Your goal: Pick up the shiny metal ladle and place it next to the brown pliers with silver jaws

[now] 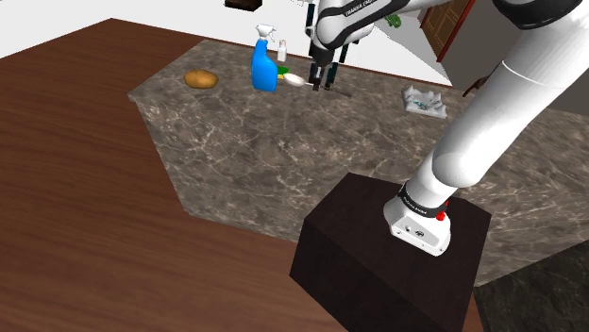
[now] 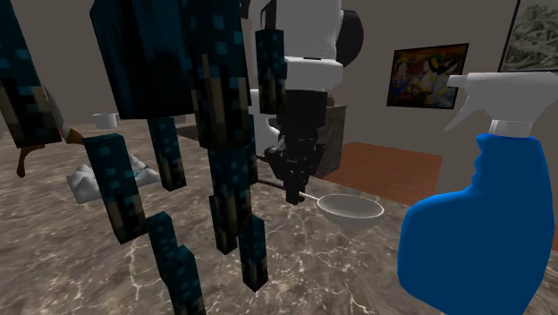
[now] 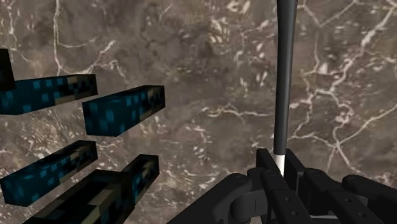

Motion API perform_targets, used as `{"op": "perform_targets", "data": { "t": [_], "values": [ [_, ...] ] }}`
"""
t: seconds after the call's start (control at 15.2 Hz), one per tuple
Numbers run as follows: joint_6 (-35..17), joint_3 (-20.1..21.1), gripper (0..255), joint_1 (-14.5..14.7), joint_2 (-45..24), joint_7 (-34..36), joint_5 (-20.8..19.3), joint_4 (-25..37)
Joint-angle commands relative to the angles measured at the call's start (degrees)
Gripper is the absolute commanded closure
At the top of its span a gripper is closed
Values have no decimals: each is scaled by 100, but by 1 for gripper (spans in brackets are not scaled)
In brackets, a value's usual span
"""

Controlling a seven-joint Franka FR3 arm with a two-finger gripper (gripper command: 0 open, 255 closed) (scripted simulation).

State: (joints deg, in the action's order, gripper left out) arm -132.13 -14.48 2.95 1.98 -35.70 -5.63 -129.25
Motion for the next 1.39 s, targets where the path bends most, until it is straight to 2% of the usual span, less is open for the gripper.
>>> {"op": "perform_targets", "data": {
  "t": [0.0, 1.32],
  "values": [
    [156, 6, 255, 3, 76, 7, -13, 80],
    [1696, 67, 255, 29, 607, -12, -66, 1099]
  ]
}}
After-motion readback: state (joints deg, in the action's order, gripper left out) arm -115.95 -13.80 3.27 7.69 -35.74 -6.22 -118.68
